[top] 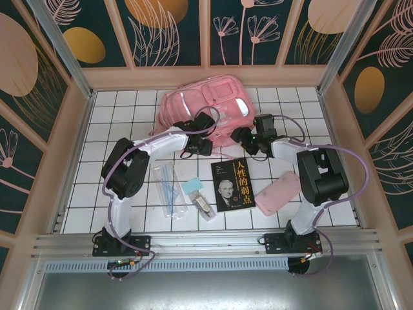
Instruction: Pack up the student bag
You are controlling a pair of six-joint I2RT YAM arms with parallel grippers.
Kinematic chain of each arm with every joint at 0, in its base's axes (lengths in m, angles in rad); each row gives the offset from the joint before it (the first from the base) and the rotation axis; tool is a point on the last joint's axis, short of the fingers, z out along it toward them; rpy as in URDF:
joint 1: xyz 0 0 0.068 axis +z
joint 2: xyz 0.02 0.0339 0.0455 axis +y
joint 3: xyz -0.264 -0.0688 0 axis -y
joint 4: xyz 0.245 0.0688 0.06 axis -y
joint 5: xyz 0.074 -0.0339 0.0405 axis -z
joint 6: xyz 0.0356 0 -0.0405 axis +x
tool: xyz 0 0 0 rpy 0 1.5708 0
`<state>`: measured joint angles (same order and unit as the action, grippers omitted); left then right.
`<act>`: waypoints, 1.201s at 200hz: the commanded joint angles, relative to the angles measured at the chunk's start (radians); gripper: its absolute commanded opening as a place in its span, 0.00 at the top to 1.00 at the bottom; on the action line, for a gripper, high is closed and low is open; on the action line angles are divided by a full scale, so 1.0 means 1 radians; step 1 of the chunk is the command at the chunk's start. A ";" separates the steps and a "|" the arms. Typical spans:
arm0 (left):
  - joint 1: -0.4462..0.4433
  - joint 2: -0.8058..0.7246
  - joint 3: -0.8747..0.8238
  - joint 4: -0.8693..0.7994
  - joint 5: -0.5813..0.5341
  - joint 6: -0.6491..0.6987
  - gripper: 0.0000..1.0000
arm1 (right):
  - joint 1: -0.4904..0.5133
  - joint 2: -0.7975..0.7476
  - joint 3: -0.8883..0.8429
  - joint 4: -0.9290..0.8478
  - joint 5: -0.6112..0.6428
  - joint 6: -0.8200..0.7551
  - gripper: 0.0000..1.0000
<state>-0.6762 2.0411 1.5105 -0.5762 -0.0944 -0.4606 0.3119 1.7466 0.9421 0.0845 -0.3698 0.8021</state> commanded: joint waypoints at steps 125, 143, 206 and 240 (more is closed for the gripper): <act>0.002 0.174 0.084 -0.019 -0.042 0.134 0.60 | -0.007 0.019 -0.001 0.080 -0.021 0.056 0.40; 0.002 0.185 0.072 -0.008 -0.017 0.127 0.71 | -0.006 0.013 -0.004 0.080 -0.017 0.057 0.40; 0.001 0.155 -0.029 0.023 0.043 0.085 0.95 | 0.006 0.012 -0.014 0.107 -0.023 0.082 0.40; 0.002 0.122 -0.021 0.013 0.047 0.082 1.00 | 0.056 0.001 -0.028 0.130 -0.043 0.146 0.39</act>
<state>-0.6754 2.1414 1.5330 -0.5190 -0.0864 -0.3683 0.3271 1.7664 0.9337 0.1631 -0.3927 0.8909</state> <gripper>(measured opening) 0.063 0.605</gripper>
